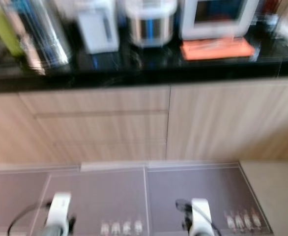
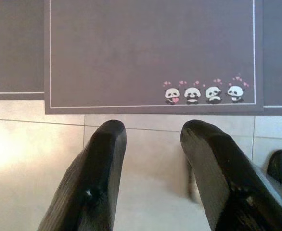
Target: Kitchen organization
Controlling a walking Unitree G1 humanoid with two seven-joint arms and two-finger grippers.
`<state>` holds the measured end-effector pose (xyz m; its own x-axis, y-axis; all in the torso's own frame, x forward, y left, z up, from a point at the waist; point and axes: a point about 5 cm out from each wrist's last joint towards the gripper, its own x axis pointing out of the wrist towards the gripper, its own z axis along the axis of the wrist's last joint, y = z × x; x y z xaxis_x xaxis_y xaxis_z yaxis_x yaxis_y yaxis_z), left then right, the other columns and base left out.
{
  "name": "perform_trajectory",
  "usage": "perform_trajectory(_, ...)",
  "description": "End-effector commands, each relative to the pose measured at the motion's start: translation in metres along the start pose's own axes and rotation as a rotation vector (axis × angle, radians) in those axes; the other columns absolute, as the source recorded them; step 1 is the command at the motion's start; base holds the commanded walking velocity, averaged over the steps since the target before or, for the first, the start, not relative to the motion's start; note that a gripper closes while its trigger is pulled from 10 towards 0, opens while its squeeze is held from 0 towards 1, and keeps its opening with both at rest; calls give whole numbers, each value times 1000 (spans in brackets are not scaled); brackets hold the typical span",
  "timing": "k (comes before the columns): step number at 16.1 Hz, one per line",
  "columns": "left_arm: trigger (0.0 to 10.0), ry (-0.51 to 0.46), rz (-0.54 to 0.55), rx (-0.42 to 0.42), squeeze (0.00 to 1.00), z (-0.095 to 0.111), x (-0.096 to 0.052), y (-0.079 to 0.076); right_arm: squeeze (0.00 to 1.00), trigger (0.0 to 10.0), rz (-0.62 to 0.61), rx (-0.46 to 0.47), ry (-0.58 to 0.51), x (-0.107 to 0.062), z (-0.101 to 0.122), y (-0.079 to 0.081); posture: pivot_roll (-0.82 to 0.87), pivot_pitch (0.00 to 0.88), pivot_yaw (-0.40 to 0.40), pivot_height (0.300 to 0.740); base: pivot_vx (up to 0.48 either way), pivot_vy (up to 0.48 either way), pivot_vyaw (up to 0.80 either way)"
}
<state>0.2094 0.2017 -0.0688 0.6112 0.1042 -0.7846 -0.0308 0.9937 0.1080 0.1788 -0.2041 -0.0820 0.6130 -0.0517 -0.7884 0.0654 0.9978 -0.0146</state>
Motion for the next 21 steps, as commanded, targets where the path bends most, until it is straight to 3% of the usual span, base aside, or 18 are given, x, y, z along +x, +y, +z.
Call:
perform_trajectory(1, 10000, -4, 19, 3, 0, 3, 0, 7, 0, 10000, 15, 26, -18, 1, 4, 7, -51, 0, 16, 740, 0, 398, 0)
perform_trajectory(4, 10000, -2, 21, 3, 0, 3, 0, 9, 0, 10000, 31, -26, -19, 2, 6, 8, -47, 0, 16, 740, 0, 398, 479)
perform_trajectory(9, 10000, -2, 24, 12, 0, 2, 0, 10, 0, 10000, 10, 30, -17, 2, 5, 9, -45, 0, 19, 740, 0, 374, 0)
perform_trajectory(21, 10000, -30, 3, 39, 0, 15, 2, 2, 0, 10000, -4, 81, -25, 0, -1, 10, -54, 0, 33, 740, 0, 0, 0)
